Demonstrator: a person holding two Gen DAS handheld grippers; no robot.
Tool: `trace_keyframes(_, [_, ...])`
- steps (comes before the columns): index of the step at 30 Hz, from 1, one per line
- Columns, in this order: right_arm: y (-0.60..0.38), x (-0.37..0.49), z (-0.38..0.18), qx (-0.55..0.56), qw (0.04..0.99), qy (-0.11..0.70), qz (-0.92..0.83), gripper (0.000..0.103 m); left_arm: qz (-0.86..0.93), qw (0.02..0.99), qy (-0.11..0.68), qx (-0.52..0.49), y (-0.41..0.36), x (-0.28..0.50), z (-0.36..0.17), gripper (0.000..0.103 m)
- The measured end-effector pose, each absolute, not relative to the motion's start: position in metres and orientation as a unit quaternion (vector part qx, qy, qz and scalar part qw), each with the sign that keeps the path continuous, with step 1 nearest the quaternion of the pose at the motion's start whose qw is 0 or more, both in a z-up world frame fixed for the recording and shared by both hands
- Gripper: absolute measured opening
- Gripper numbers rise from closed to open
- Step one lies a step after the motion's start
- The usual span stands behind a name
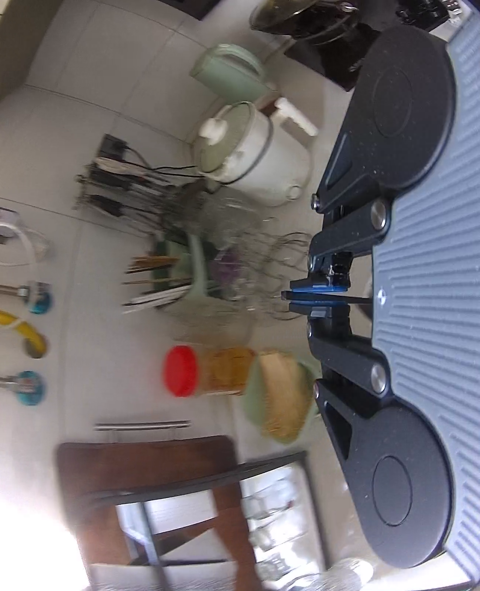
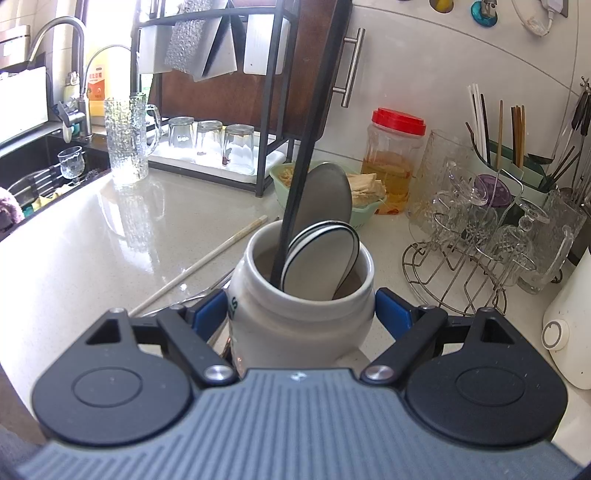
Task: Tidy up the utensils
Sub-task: 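Open the left gripper to release the chopstick in the mug, then move the left tool down and grasp a white chopstick on the counter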
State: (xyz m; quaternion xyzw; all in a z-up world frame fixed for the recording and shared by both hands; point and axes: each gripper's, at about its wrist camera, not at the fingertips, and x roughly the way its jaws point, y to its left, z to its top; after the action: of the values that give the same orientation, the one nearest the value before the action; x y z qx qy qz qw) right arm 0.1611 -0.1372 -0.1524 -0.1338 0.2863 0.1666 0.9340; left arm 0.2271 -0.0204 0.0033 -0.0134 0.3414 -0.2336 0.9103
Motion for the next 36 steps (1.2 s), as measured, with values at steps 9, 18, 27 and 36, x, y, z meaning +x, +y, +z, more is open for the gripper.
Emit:
trace_keyframes(9, [-0.136,0.161,-0.152,-0.135,0.934,0.285,0.165,0.089,-0.237,0.906,0.35,-0.029,-0.018,0.222,-0.015,0.005])
trace_keyframes(18, [-0.136,0.162,-0.152,-0.132,0.934,0.29,0.162,0.089,-0.223,0.91,0.342,-0.075,0.011,0.221,-0.016,0.038])
trace_keyframes(27, [-0.134,0.161,-0.152,-0.127,0.936,0.294,0.145,0.089,-0.167,0.912,0.36,-0.101,0.058,0.226,-0.043,0.04])
trace_keyframes(36, [-0.131,0.165,-0.149,-0.131,0.932,0.31,0.138,0.089,-0.12,0.884,0.439,-0.109,0.091,0.253,-0.121,0.04])
